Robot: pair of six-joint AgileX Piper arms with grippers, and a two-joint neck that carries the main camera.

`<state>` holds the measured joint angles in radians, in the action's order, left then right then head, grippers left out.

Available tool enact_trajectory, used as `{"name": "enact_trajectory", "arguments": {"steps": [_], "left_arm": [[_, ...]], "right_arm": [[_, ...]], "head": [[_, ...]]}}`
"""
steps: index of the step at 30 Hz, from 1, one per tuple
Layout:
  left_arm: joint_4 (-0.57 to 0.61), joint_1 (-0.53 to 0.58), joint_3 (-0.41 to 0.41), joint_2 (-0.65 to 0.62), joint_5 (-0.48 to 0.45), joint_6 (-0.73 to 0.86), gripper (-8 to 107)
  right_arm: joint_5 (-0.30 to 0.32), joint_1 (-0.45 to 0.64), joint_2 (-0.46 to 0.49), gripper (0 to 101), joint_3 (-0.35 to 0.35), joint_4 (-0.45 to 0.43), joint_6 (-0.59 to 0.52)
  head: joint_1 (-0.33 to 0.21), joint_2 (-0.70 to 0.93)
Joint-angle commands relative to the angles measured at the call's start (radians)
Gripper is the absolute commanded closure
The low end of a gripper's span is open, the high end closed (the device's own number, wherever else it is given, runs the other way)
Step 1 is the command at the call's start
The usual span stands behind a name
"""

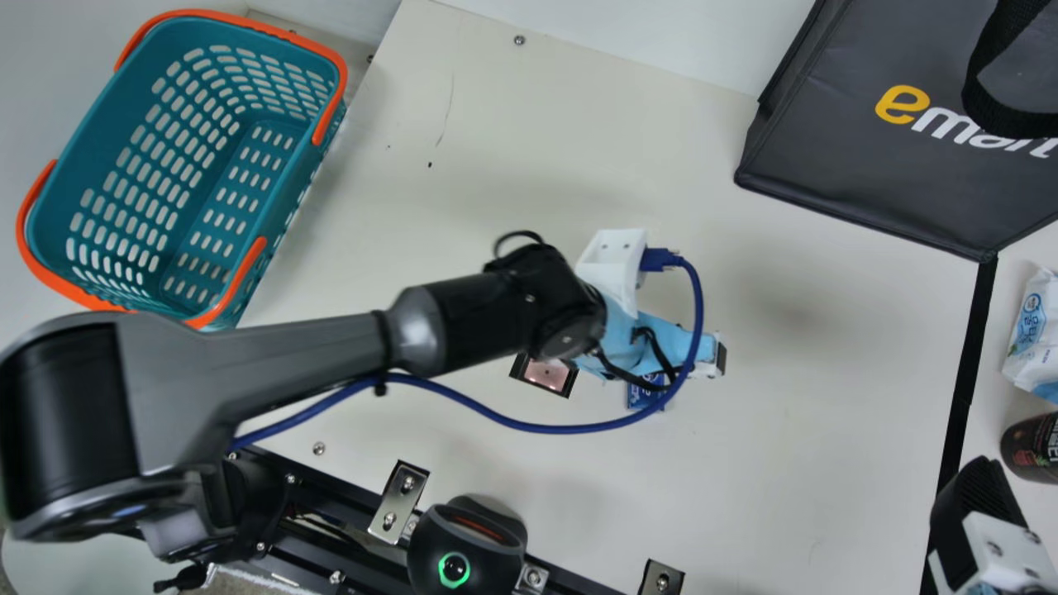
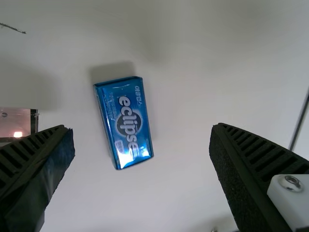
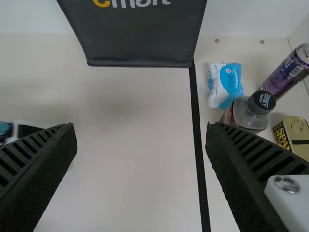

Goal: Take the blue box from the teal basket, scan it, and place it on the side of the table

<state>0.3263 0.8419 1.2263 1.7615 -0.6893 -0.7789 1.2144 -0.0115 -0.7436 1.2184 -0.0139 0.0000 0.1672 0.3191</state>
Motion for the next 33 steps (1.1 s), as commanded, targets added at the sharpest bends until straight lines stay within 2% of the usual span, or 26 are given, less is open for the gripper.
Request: {"name": "enact_trajectory", "arguments": {"steps": [1, 9, 15, 23, 33], "left_arm": [[0.118, -0.030, -0.073, -0.096, 0.001, 0.228, 9], [0.265, -0.221, -0.241, -0.338, -0.089, 0.562, 9], [0.260, -0.428, -0.308, -0.486, -0.201, 0.715, 9], [0.069, -0.630, -0.286, -0.637, -0.292, 0.767, 9], [-0.222, -0.695, -0.186, -0.798, -0.392, 0.657, 9]], "right_arm": [[0.000, 0.000, 0.000, 6, 0.000, 0.000, 0.000], [0.000, 0.000, 0.000, 6, 0.000, 0.000, 0.000], [0.000, 0.000, 0.000, 6, 0.000, 0.000, 0.000], [0.000, 0.000, 0.000, 6, 0.000, 0.000, 0.000], [0.000, 0.000, 0.000, 6, 0.000, 0.000, 0.000]], "head": [[-0.029, 0.002], [-0.029, 0.002], [-0.029, 0.002], [-0.029, 0.002], [-0.029, 0.002]]}}
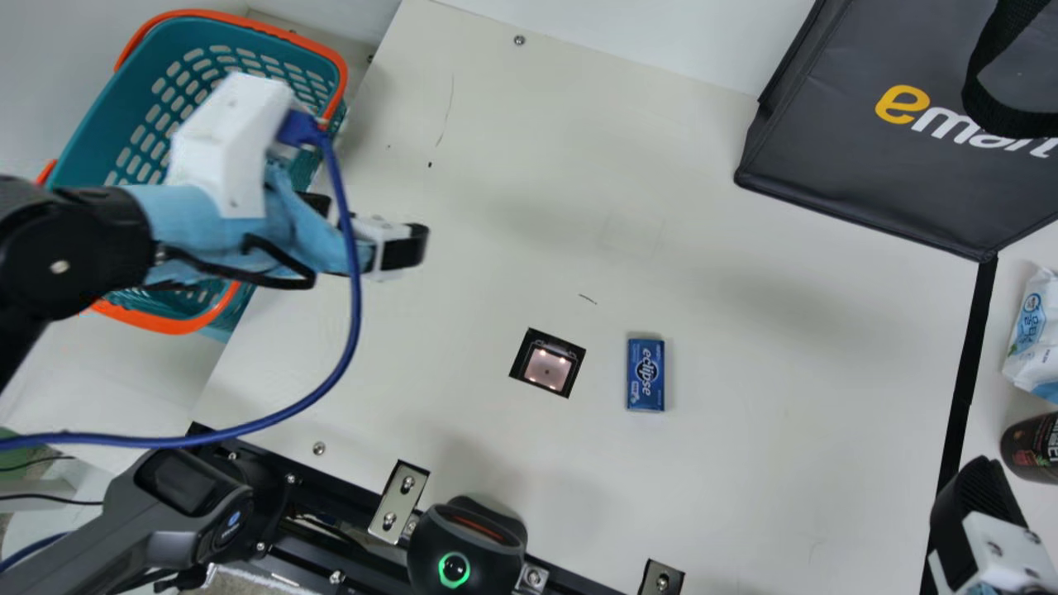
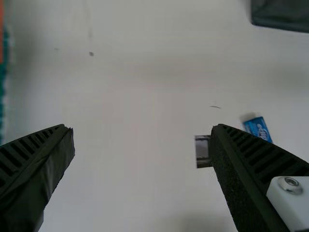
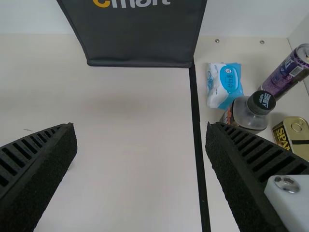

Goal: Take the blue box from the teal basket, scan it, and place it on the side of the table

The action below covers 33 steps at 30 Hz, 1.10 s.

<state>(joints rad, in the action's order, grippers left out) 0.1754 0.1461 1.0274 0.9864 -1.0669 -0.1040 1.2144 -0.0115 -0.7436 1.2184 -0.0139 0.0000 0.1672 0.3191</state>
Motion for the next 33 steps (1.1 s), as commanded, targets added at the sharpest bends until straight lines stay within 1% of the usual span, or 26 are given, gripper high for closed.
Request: {"name": "enact_trajectory", "arguments": {"steps": [1, 7, 8, 10, 13, 28, 33], "left_arm": [[-0.096, 0.005, 0.026, -0.037, -0.028, -0.032, 9], [-0.239, 0.043, 0.083, -0.107, -0.096, -0.092, 9], [-0.175, 0.038, 0.077, -0.096, -0.086, -0.084, 9], [-0.217, 0.043, 0.082, -0.107, -0.095, -0.090, 9], [-0.239, 0.043, 0.082, -0.109, -0.099, -0.090, 9], [-0.236, 0.043, 0.082, -0.109, -0.099, -0.090, 9], [-0.236, 0.043, 0.082, -0.109, -0.099, -0.090, 9]], "right_arm": [[0.000, 0.000, 0.000, 6, 0.000, 0.000, 0.000], [0.001, 0.000, 0.000, 6, 0.000, 0.000, 0.000], [0.000, 0.000, 0.000, 6, 0.000, 0.000, 0.000], [0.000, 0.000, 0.000, 6, 0.000, 0.000, 0.000], [0.000, 0.000, 0.000, 6, 0.000, 0.000, 0.000], [0.000, 0.000, 0.000, 6, 0.000, 0.000, 0.000], [0.000, 0.000, 0.000, 6, 0.000, 0.000, 0.000]], "head": [[-0.029, 0.002], [-0.029, 0.002], [-0.029, 0.002], [-0.029, 0.002], [-0.029, 0.002], [-0.029, -0.347], [-0.029, -0.347]]}}
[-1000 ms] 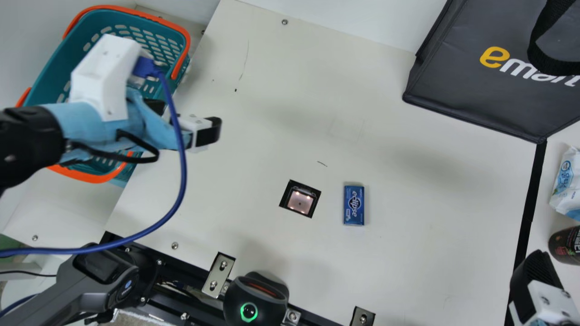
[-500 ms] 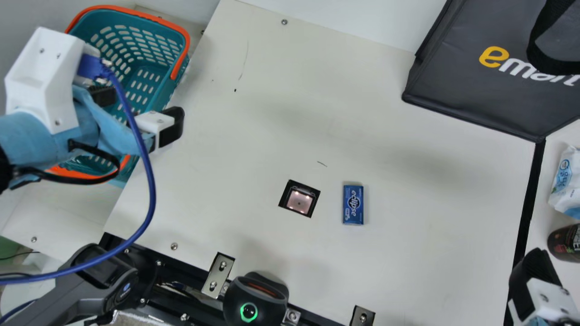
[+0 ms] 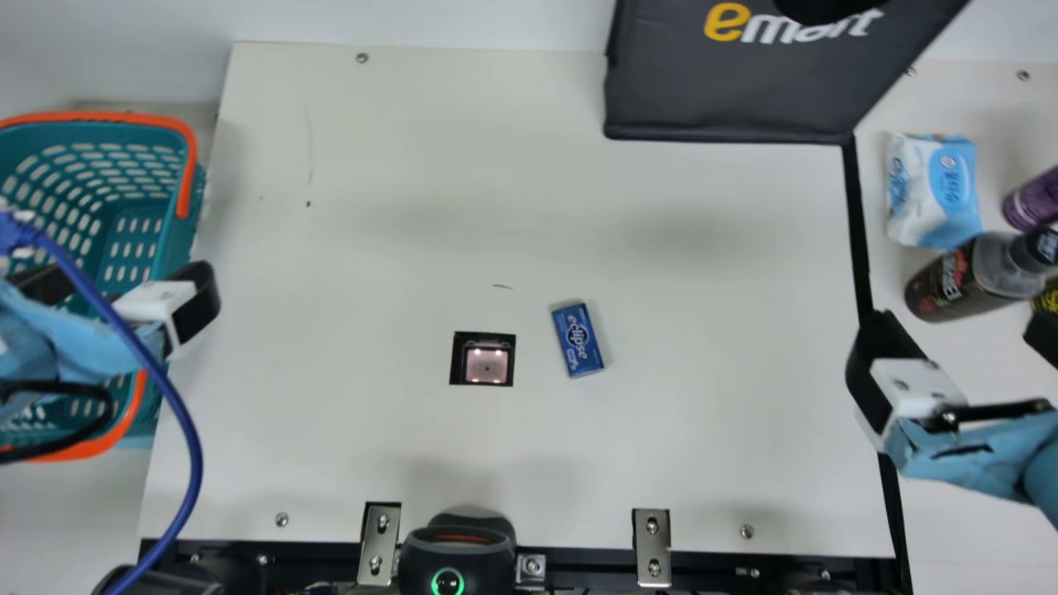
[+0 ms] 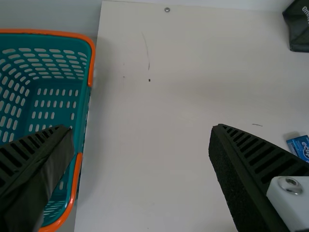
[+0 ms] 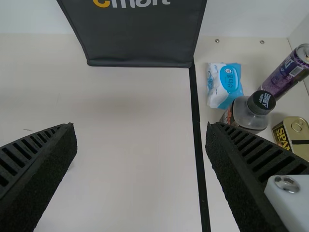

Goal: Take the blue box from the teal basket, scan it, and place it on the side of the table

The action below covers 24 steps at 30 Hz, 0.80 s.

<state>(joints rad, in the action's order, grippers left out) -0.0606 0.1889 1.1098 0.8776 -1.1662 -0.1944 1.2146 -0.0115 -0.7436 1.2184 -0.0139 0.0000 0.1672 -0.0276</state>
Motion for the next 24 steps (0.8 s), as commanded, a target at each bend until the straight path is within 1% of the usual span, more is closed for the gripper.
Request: {"name": "enact_trajectory", "arguments": {"steps": [1, 5, 9, 24], "left_arm": [[0.000, 0.000, 0.000, 0.000, 0.000, 0.000, 9], [0.000, 0.000, 0.000, 0.000, 0.000, 0.000, 9], [0.000, 0.000, 0.000, 0.000, 0.000, 0.000, 9], [0.000, 0.000, 0.000, 0.000, 0.000, 0.000, 9]], "right_arm": [[0.000, 0.000, 0.000, 6, 0.000, 0.000, 0.000], [0.001, -0.014, -0.012, 6, 0.004, 0.000, -0.002], [0.000, -0.048, -0.043, 6, 0.004, 0.010, -0.016], [0.005, -0.212, -0.200, 6, -0.012, 0.106, -0.137]], "head": [[-0.029, 0.000], [-0.029, 0.000], [-0.029, 0.000], [-0.029, 0.000]]}}
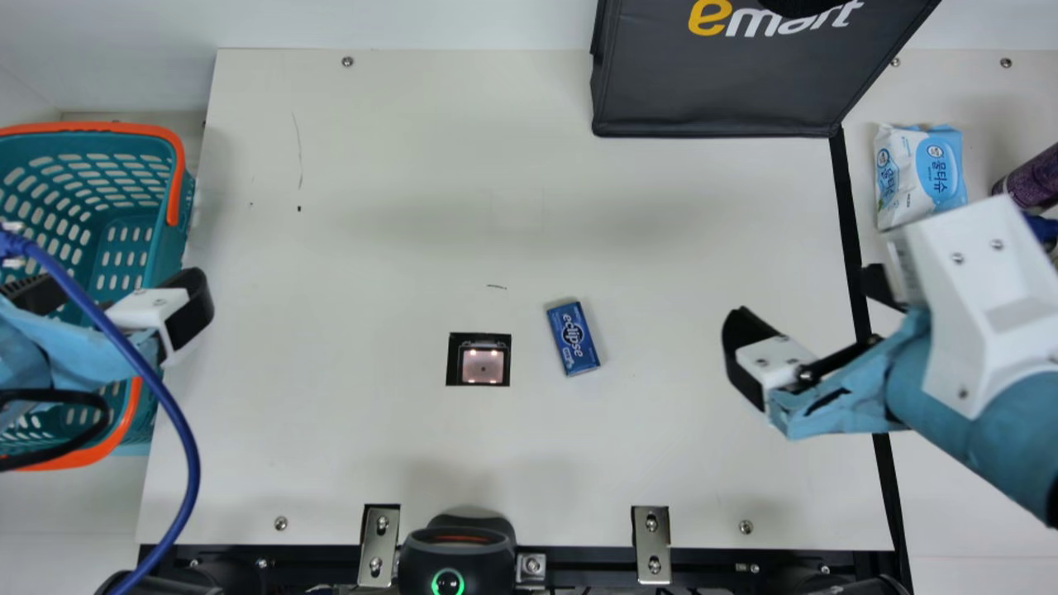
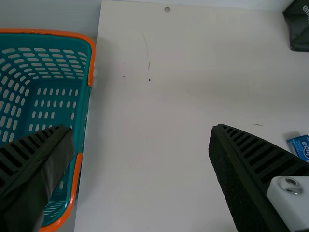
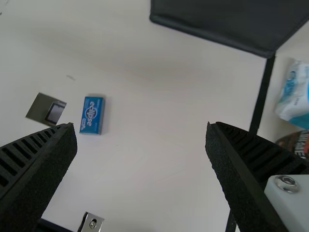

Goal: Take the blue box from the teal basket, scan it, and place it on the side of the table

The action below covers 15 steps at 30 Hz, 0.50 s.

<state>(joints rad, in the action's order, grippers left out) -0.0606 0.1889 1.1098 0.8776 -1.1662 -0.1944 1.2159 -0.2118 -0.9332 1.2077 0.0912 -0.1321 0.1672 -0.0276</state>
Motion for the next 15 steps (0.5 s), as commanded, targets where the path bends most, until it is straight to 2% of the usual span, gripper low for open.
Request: {"name": "enact_trajectory", "arguments": {"steps": [1, 7, 15], "left_arm": [[0.000, 0.000, 0.000, 0.000, 0.000, 0.000, 9], [0.000, 0.000, 0.000, 0.000, 0.000, 0.000, 9], [0.000, 0.000, 0.000, 0.000, 0.000, 0.000, 9]], "right_arm": [[0.004, -0.020, -0.021, 6, -0.003, 0.003, -0.010], [-0.025, -0.089, -0.102, 6, -0.028, -0.022, 0.024], [-0.108, -0.253, -0.236, 6, -0.066, -0.110, 0.197]], "head": [[-0.029, 0.000], [-0.029, 0.000], [-0.029, 0.000]]}}
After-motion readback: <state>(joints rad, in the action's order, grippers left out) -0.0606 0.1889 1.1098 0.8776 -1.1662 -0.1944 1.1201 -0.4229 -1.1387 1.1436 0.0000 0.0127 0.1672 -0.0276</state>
